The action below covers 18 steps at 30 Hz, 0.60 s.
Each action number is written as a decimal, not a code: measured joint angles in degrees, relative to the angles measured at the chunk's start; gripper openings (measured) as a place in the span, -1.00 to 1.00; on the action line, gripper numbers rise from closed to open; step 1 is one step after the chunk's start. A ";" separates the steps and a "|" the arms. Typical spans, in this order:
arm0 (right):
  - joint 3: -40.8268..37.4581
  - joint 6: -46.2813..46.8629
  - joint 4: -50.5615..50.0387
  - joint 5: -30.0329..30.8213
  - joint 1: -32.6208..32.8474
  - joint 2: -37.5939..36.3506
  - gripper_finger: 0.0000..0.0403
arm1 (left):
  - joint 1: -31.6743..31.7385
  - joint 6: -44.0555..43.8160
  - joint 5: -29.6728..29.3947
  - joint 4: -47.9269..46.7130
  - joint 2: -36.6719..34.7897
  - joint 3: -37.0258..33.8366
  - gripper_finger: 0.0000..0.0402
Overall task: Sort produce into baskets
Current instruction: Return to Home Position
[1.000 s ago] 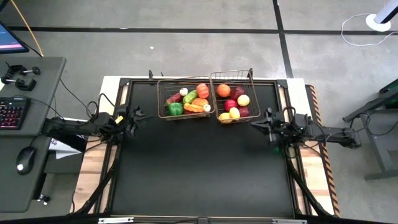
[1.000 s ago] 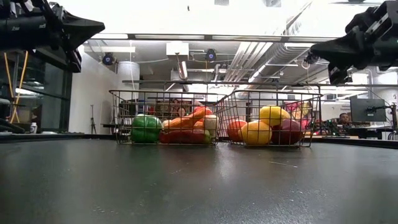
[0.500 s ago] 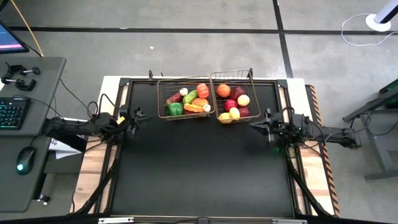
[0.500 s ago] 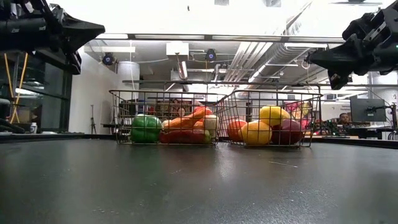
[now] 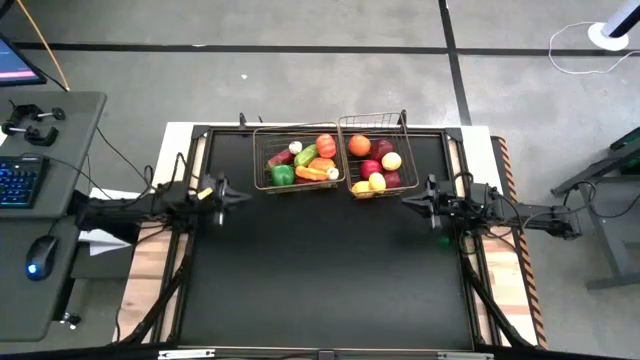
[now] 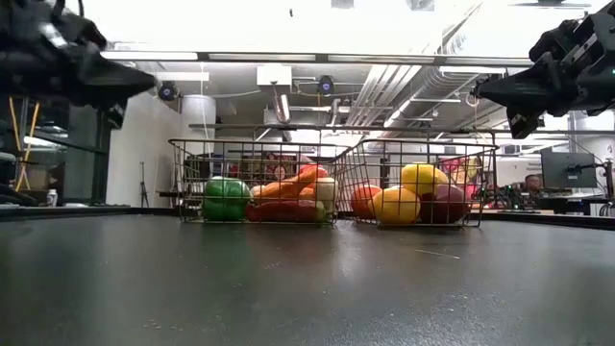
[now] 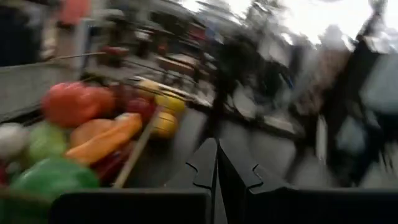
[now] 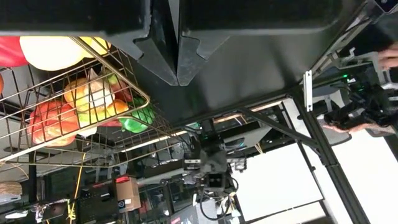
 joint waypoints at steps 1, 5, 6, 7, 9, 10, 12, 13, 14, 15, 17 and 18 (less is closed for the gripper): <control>0.00 -0.01 0.02 0.00 0.00 0.00 -1.00 | -0.41 2.84 2.50 0.00 0.01 0.05 -0.98; 0.02 -0.01 -0.07 0.00 0.00 0.15 -1.00 | -3.41 14.40 6.81 -0.07 -0.06 -0.09 -0.98; 0.01 -0.01 -0.08 -0.01 0.00 0.15 -1.00 | -4.07 15.12 6.16 -0.20 -0.06 -0.09 -0.98; 0.02 -0.01 -0.08 -0.01 0.00 0.15 -1.00 | -4.62 15.30 5.92 -0.19 -0.06 -0.09 -0.98; 0.02 -0.01 -0.08 0.00 0.00 0.15 -1.00 | -5.50 15.09 5.95 -0.13 -0.06 -0.09 -0.98; 0.02 -0.01 -0.08 0.00 0.00 0.15 -1.00 | -5.77 14.39 5.98 -0.16 -0.06 -0.09 -0.98; 0.02 -0.01 -0.08 0.00 0.00 0.15 -1.00 | -5.94 12.64 5.97 -0.12 -0.05 -0.09 -0.98; 0.02 -0.02 -0.08 -0.02 0.00 0.15 -1.00 | -5.94 11.91 5.97 -0.11 -0.02 -0.09 -0.98; 0.02 -0.01 -0.08 0.00 0.00 0.15 -1.00 | -5.92 11.14 5.97 -0.10 0.18 -0.09 -0.98; 0.02 -0.03 -0.08 0.00 0.00 0.15 -1.00 | -5.92 10.81 5.94 -0.03 0.56 -0.09 -0.98; 0.02 -0.03 -0.08 0.00 0.00 0.15 -1.00 | -5.92 10.87 5.97 -0.18 0.79 -0.09 -0.98; 0.02 -0.03 -0.08 0.00 0.00 0.15 -1.00 | -5.92 10.84 5.97 -0.10 0.76 -0.09 -0.98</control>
